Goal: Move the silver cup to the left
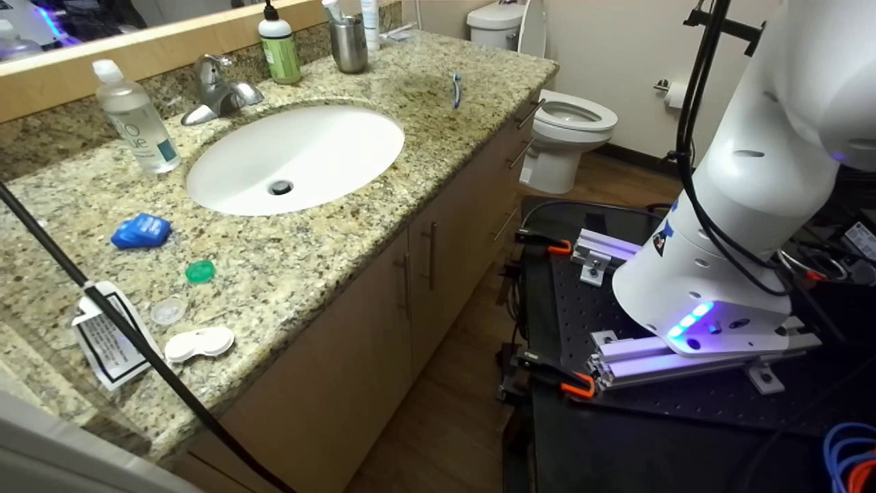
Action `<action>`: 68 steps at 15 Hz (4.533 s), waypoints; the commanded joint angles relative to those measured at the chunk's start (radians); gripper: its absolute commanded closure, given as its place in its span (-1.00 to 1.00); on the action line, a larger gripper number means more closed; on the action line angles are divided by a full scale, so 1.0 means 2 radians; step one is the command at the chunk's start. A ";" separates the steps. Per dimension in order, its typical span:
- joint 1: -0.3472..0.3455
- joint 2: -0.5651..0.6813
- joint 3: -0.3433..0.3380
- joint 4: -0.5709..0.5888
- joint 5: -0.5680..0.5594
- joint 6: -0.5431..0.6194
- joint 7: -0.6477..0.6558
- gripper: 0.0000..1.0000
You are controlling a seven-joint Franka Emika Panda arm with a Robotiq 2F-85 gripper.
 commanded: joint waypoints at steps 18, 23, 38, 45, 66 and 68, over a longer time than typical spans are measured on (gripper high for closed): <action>-0.064 0.196 0.000 0.265 -0.022 -0.226 0.294 -1.00; -0.057 0.193 -0.003 0.247 -0.016 -0.208 0.289 -1.00; -0.157 0.263 0.083 0.408 0.007 -0.393 0.250 0.80; -0.160 0.231 0.107 0.403 0.012 -0.430 0.187 0.97; -0.032 -0.036 0.123 0.061 -0.071 -0.356 -0.146 0.97; -0.006 -0.057 0.128 0.021 -0.085 -0.331 -0.162 0.97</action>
